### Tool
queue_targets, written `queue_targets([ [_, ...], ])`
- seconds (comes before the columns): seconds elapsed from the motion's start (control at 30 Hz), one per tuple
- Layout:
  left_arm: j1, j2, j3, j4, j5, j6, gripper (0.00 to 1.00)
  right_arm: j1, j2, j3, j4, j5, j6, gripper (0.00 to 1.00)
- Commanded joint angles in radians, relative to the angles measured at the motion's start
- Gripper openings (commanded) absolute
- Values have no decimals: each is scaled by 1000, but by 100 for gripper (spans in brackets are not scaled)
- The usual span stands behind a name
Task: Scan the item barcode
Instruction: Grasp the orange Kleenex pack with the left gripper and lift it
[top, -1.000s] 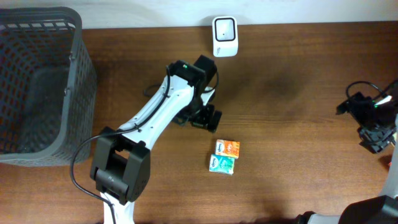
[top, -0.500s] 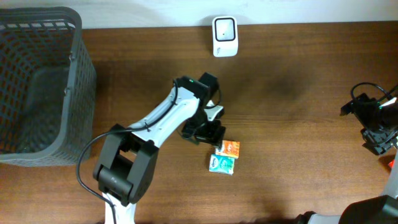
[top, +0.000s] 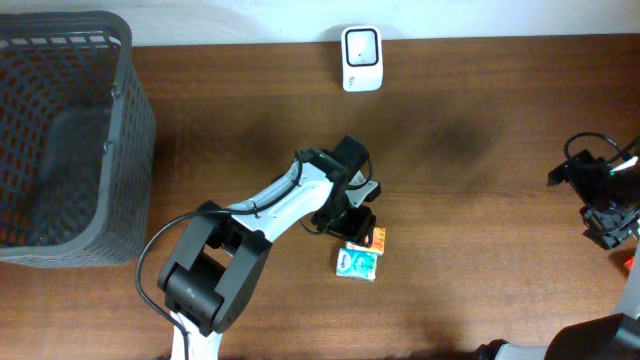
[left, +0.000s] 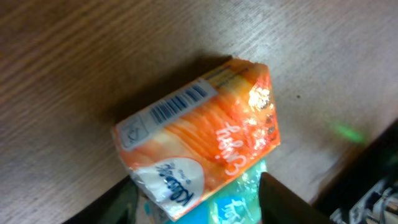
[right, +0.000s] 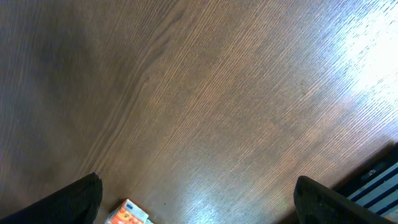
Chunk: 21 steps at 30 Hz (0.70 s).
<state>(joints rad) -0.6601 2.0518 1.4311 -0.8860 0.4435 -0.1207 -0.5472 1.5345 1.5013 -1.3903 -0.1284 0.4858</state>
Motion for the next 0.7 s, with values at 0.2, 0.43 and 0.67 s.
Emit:
queue_targets([
  [0.2, 1, 13, -27, 58, -161, -73, 15, -3, 4, 18, 0, 9, -7, 98],
  [0.43, 2, 13, -13, 138, -190, -72, 0, -3, 4, 18, 0, 9, -7, 99],
  [0.67, 2, 13, 76, 138, -330, -72, 0, -3, 4, 18, 0, 9, -7, 98],
])
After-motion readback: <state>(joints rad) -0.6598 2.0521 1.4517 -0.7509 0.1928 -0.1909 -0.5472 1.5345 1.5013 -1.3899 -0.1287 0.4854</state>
